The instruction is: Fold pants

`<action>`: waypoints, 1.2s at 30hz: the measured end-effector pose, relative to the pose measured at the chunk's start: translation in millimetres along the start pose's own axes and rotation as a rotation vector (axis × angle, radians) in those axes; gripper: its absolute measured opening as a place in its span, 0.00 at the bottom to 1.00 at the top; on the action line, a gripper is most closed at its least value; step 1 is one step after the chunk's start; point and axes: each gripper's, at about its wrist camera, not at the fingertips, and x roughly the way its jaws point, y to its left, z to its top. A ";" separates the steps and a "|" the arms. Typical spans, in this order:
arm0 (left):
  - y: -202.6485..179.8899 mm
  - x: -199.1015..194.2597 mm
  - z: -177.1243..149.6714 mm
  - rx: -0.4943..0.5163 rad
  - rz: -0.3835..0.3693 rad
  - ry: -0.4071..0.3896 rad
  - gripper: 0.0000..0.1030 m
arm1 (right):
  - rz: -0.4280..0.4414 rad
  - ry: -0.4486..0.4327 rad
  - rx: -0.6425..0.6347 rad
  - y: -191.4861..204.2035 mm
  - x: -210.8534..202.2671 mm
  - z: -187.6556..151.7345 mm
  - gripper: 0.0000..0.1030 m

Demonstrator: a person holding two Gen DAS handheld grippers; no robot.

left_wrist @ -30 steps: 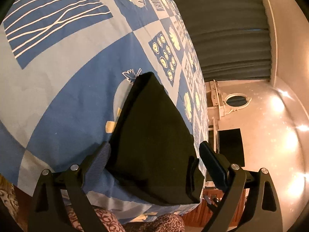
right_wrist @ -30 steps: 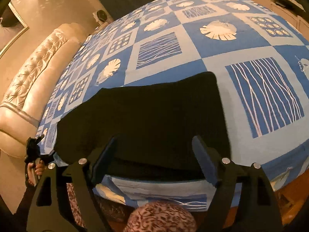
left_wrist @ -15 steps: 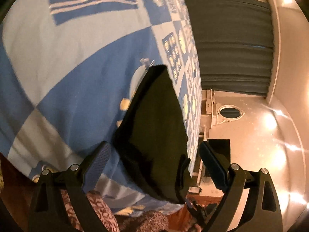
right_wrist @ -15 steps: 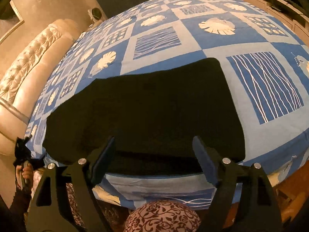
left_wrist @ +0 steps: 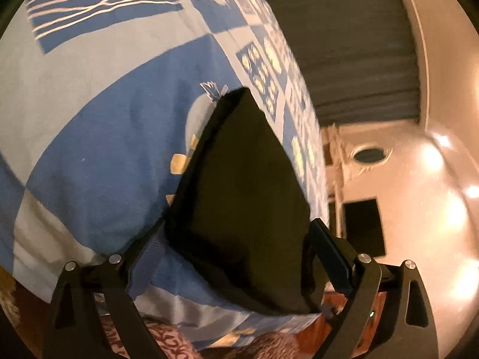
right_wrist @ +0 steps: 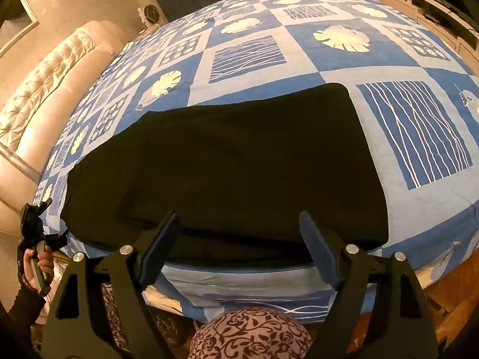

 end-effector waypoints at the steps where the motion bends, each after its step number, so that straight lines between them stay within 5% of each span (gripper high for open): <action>1: -2.1 -0.2 3.2 -0.013 0.012 0.010 0.86 | -0.001 0.000 -0.003 0.4 0.2 -0.2 0.80; 2: -2.0 -1.0 4.2 -0.033 0.026 0.005 0.73 | -0.003 0.000 -0.005 0.6 0.3 -0.4 0.80; 3: -0.5 0.1 3.6 -0.042 0.046 0.009 0.36 | -0.004 -0.001 -0.006 1.1 -0.1 -0.5 0.80; 4: 5.1 5.4 2.8 -0.059 0.080 0.038 0.19 | -0.007 -0.002 -0.007 1.2 -0.2 -0.6 0.80; 9: 13.9 0.2 3.0 -0.103 0.035 0.026 0.15 | -0.011 -0.006 -0.015 1.9 -0.9 -0.3 0.80; 23: -122.6 -9.7 -18.2 0.231 -0.024 -0.083 0.14 | -0.022 -0.013 -0.015 2.8 -4.1 -1.3 0.80; 31: -204.4 23.2 -58.3 0.523 0.020 -0.031 0.14 | -0.064 -0.008 -0.051 9.6 -1.7 -3.8 0.80; 36: -225.8 53.3 -78.9 0.558 -0.006 0.027 0.14 | -0.077 -0.010 -0.055 10.1 -2.4 -4.2 0.80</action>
